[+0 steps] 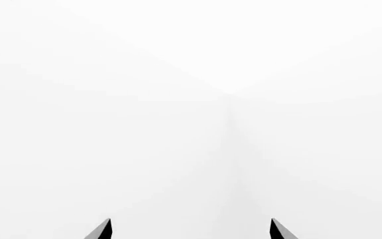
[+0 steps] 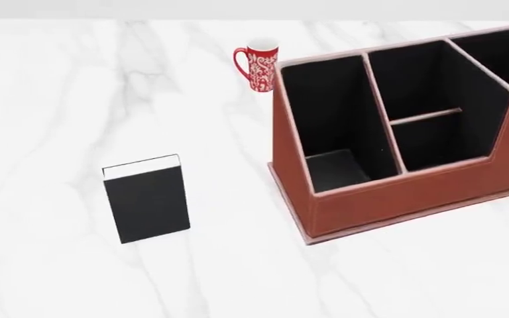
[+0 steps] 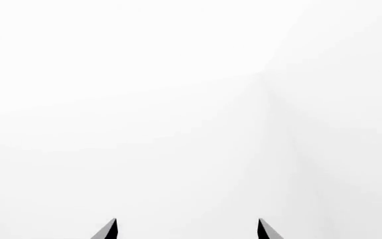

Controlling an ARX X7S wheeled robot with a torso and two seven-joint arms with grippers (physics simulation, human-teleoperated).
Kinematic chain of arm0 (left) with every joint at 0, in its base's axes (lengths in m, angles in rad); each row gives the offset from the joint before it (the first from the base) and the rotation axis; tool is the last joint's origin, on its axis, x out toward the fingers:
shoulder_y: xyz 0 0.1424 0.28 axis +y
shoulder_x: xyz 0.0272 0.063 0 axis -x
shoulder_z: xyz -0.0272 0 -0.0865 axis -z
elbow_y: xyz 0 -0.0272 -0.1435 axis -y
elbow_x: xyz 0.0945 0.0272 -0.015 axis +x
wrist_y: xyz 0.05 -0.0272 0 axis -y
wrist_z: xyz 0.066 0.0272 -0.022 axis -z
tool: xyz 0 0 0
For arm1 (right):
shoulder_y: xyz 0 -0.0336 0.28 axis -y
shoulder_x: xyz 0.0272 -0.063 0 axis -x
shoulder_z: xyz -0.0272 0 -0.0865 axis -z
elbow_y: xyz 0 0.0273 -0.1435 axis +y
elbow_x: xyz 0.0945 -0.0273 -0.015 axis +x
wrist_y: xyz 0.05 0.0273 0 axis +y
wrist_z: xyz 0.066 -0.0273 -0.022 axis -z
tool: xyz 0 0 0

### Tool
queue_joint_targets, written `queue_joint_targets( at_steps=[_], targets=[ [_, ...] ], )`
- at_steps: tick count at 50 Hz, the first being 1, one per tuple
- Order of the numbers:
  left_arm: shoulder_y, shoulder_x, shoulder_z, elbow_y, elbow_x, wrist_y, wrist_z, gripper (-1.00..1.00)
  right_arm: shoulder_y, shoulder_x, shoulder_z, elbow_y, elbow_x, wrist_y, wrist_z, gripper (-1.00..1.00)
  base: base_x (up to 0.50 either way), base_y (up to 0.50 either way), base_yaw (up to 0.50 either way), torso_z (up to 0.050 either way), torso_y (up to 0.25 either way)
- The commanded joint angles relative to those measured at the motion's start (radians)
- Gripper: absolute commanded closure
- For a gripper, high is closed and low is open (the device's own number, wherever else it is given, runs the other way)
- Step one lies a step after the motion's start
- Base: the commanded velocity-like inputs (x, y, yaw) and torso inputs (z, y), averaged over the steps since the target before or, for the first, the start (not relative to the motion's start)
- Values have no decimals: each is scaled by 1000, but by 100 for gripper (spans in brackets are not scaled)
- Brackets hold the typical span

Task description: Pick up the book and place it in the left compartment of the caddy.

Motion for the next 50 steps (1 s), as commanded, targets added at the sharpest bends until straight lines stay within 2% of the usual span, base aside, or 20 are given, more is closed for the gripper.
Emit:
queue_joint_targets(
  at_steps=[1,13,18,42,50],
  targets=[
    [-19,18,-1,0,26,27,39,-100,51,-7,-39,34,-42,-39,-12,-100,0,-230,0,0,0],
    [-8,18,-6,0,20,38,35,-100,71,5,-49,25,-34,4,8,-100,0,-79,0,0,0],
    [-7,18,-4,0,21,39,35,-100,99,25,-96,25,-45,19,13,-100,45,0,0,0,0],
    [-5,17,-10,0,15,39,35,-100,140,23,-128,19,-41,32,11,-100,475,0,0,0,0],
    [-12,17,-6,0,18,32,38,-100,135,15,-136,27,-50,-12,-8,-100,0,0,0,0,2]
  ],
)
